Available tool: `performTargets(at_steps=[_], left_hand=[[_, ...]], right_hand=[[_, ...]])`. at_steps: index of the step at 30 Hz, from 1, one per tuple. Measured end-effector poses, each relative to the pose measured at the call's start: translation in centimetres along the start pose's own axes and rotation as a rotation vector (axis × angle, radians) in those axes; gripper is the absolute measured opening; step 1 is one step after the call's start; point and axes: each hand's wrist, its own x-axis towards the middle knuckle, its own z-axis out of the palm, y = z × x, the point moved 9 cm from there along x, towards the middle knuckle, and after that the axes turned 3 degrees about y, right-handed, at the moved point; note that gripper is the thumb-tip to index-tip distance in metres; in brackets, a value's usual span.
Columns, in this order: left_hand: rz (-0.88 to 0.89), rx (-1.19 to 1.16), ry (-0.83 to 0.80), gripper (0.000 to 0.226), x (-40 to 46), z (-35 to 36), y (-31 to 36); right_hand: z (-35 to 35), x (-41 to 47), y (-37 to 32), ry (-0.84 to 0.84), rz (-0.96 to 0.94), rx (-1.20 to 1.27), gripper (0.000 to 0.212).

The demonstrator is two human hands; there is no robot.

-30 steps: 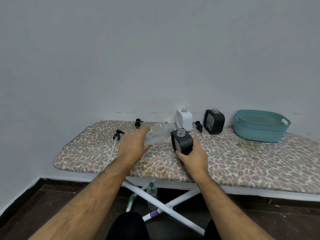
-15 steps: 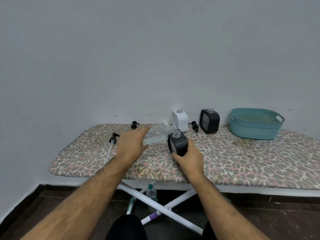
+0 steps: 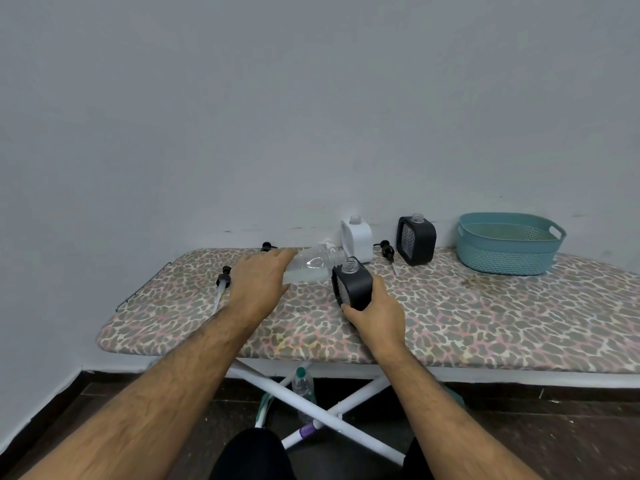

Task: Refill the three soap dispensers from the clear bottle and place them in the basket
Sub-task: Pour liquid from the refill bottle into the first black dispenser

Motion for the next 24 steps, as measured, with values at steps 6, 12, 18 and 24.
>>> performTargets(at_steps=[6,12,18,24], left_hand=[[0.018,0.013,0.004,0.063,0.3,-0.38,0.42],[0.025,0.03,-0.008,0.065,0.5,-0.64,0.62],[0.024,0.036,-0.012,0.064,0.69,-0.68,0.73],[0.023,0.039,-0.022,0.065,0.79,-0.55,0.67]], right_hand=[[-0.15,-0.02,0.19,0.008,0.015,-0.04,0.061],[-0.1,0.06,0.42,0.006,0.026,-0.061,0.058],[-0.19,0.03,0.36,0.009,0.023,-0.062,0.06],[-0.15,0.12,0.43,0.009,0.025,-0.081,0.059]])
